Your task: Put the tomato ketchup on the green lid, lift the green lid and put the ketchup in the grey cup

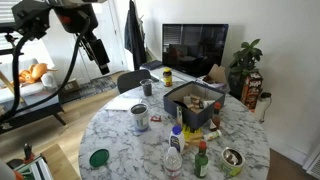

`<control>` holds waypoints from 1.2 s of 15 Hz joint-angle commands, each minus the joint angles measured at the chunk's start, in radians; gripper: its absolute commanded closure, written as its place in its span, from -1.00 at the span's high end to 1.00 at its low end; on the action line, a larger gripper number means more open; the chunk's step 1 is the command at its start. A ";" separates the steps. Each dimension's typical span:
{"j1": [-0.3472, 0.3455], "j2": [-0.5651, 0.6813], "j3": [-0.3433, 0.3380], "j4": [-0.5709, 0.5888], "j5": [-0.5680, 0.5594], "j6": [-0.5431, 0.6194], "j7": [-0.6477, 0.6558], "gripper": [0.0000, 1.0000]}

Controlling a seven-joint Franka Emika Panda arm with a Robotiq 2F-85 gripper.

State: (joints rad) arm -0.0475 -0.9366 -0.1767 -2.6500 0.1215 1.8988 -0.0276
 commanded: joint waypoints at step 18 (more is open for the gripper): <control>0.288 0.322 0.275 -0.054 0.189 0.168 -0.068 1.00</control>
State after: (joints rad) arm 0.2420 -0.6115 0.0999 -2.7054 0.3113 2.0712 -0.0954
